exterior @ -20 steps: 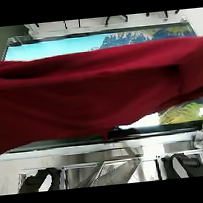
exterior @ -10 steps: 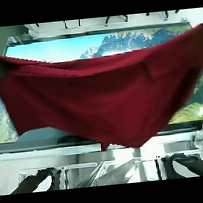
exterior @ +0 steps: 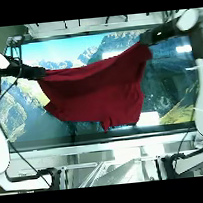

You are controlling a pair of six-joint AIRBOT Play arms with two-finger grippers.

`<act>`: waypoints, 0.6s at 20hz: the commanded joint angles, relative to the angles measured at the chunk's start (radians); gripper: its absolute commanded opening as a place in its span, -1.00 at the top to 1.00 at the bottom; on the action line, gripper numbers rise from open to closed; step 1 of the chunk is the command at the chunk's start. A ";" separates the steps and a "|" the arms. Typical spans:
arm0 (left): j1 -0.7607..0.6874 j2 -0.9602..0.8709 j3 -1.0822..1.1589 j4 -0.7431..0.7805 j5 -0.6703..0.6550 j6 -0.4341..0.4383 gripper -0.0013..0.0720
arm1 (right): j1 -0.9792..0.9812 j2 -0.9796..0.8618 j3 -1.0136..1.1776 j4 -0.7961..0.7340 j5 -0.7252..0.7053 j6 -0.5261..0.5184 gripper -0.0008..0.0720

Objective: Fold the shirts.

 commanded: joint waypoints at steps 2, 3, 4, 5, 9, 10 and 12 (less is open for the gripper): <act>0.029 -0.138 -0.014 -0.056 0.102 0.077 0.92 | 0.018 -0.159 0.000 0.061 -0.100 0.007 0.92; 0.037 -0.150 -0.014 -0.056 0.138 0.076 0.92 | 0.018 -0.169 0.000 0.063 -0.114 0.022 0.92; 0.040 -0.159 -0.014 -0.056 0.181 0.076 0.92 | 0.017 -0.175 -0.001 0.062 -0.145 0.032 0.92; 0.040 -0.166 -0.014 -0.055 0.224 0.076 0.92 | 0.017 -0.180 -0.001 0.063 -0.188 0.031 0.92; 0.041 -0.172 0.006 -0.040 0.294 0.036 -0.68 | 0.017 -0.185 -0.001 0.059 -0.302 0.051 -0.84; 0.046 -0.172 0.035 0.029 0.274 -0.018 -0.93 | 0.012 -0.178 -0.001 0.049 -0.277 0.053 -0.97; 0.069 -0.173 0.107 0.134 0.214 -0.068 -0.93 | -0.009 -0.150 -0.001 0.043 -0.171 0.054 -0.97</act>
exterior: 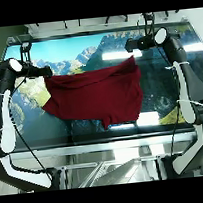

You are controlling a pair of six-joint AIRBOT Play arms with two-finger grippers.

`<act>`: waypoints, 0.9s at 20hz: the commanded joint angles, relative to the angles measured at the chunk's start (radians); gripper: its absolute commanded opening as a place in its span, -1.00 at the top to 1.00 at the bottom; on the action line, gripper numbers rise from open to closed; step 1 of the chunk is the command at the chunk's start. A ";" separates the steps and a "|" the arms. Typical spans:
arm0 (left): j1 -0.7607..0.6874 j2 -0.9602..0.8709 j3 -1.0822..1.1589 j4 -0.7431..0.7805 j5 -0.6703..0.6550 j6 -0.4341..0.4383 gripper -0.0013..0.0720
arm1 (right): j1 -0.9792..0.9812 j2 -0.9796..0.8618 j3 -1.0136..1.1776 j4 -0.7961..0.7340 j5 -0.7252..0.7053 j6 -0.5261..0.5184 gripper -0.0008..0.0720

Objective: Fold the shirts.

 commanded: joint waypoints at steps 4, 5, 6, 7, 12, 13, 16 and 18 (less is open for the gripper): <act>0.138 -0.007 0.064 0.131 -0.286 -0.119 -0.93 | -0.084 0.100 -0.008 0.047 0.449 0.048 -0.95; 0.172 -0.007 0.020 0.132 -0.340 -0.109 -0.92 | -0.092 0.124 -0.023 0.082 0.509 0.032 -0.95; 0.219 -0.008 -0.026 0.089 -0.367 -0.106 -0.84 | -0.095 0.153 -0.046 0.120 0.539 0.022 -0.95; 0.266 -0.014 -0.062 -0.003 -0.387 -0.063 -0.52 | -0.095 0.182 -0.071 0.162 0.541 0.022 -0.95; 0.416 -0.169 -0.082 -0.325 -0.505 0.074 -0.45 | -0.084 0.265 -0.139 0.331 0.542 0.018 -0.95; 0.430 -0.199 -0.082 -0.384 -0.505 0.107 -0.45 | -0.078 0.267 -0.139 0.331 0.544 0.018 -0.95; 0.431 -0.277 -0.083 -0.404 -0.514 0.126 -0.45 | -0.072 0.269 -0.140 0.344 0.551 0.023 -0.95; 0.427 -0.311 -0.083 -0.483 -0.543 0.149 -0.45 | -0.072 0.269 -0.140 0.345 0.550 0.027 -0.95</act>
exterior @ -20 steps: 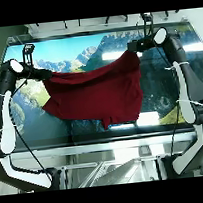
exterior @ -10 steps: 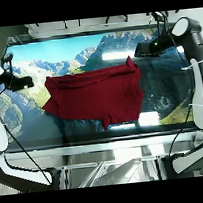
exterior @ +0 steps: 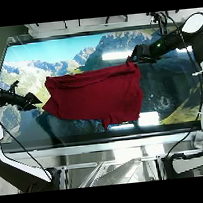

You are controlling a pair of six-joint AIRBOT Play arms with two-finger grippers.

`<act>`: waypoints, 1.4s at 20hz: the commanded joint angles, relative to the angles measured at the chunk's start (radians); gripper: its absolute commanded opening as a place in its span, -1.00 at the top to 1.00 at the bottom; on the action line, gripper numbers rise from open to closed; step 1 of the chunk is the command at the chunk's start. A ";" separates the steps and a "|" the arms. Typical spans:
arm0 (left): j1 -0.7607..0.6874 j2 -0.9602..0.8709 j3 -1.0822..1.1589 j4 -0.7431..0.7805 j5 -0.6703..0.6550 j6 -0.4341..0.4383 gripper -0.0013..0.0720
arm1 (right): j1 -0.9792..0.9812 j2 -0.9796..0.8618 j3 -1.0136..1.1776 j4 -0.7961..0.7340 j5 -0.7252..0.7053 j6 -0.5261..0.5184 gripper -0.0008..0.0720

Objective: Fold the shirts.

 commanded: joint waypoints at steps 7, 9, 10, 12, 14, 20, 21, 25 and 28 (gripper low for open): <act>-0.063 -0.067 -0.006 -0.114 -0.039 0.055 -0.44 | -0.001 0.006 -0.005 -0.052 0.023 0.003 -0.95; -0.081 -0.066 -0.027 -0.117 -0.044 0.054 0.05 | -0.018 0.008 -0.005 -0.056 0.045 0.001 -0.95; -0.092 -0.066 -0.047 -0.116 -0.041 0.055 0.54 | -0.032 0.011 -0.005 -0.056 0.058 -0.005 -0.95; -0.098 -0.062 -0.060 -0.109 -0.058 0.082 0.92 | -0.070 0.014 -0.007 -0.058 0.089 -0.019 -0.95; -0.097 -0.018 -0.060 -0.056 -0.054 0.071 0.92 | -0.112 0.020 -0.054 -0.117 0.140 -0.033 -0.94; -0.071 0.212 -0.066 0.187 -0.077 -0.093 0.92 | -0.229 0.262 -0.761 -0.042 -0.182 -0.053 -0.93; -0.074 0.257 -0.088 0.190 -0.077 -0.097 0.92 | -0.227 0.308 -0.883 -0.016 -0.222 -0.077 -0.93; -0.091 0.425 -0.229 0.196 -0.051 -0.098 0.92 | -0.223 0.416 -1.186 0.038 -0.374 -0.132 -0.93; -0.091 0.538 -0.332 0.187 -0.009 -0.107 0.92 | -0.206 0.404 -1.265 0.204 -0.424 -0.233 -0.75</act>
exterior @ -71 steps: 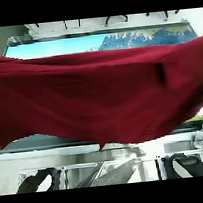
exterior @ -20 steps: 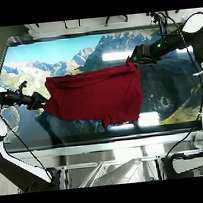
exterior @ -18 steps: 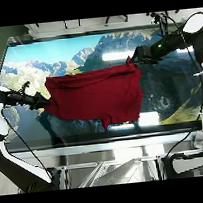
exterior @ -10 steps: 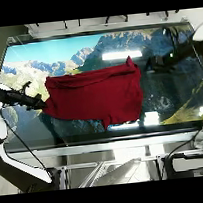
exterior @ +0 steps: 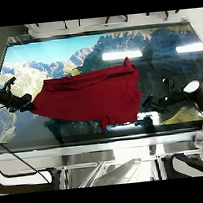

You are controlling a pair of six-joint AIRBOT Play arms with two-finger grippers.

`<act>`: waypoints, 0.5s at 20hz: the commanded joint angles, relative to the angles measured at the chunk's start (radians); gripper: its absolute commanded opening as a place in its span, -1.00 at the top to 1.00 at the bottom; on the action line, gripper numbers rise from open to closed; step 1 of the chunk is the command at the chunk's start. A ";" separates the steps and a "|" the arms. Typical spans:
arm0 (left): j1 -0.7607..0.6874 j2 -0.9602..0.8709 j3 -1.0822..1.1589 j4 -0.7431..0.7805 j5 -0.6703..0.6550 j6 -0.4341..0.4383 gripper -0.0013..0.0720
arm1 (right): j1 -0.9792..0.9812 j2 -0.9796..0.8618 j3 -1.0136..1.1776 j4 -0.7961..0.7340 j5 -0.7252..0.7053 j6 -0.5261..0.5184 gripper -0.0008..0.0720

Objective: Fold the shirts.

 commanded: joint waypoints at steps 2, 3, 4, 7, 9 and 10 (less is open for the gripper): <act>-0.002 0.155 -0.128 -0.021 0.055 -0.011 0.92 | 0.055 0.000 -0.145 0.160 -0.160 -0.100 -0.65; -0.002 0.174 -0.144 -0.037 0.063 -0.011 0.92 | 0.077 -0.009 -0.151 0.163 -0.201 -0.092 -0.66; -0.002 0.190 -0.157 -0.048 0.068 -0.012 0.92 | 0.099 -0.019 -0.154 0.164 -0.243 -0.069 -0.66; -0.015 0.204 -0.162 -0.045 0.058 -0.027 0.92 | 0.176 -0.060 -0.158 0.180 -0.304 -0.029 -0.66; -0.016 0.204 -0.162 -0.048 0.046 -0.029 0.92 | 0.248 -0.093 -0.158 0.220 -0.315 -0.029 -0.66; -0.016 0.204 -0.162 -0.048 0.046 -0.034 0.92 | 0.291 -0.108 -0.158 0.246 -0.336 -0.029 -0.66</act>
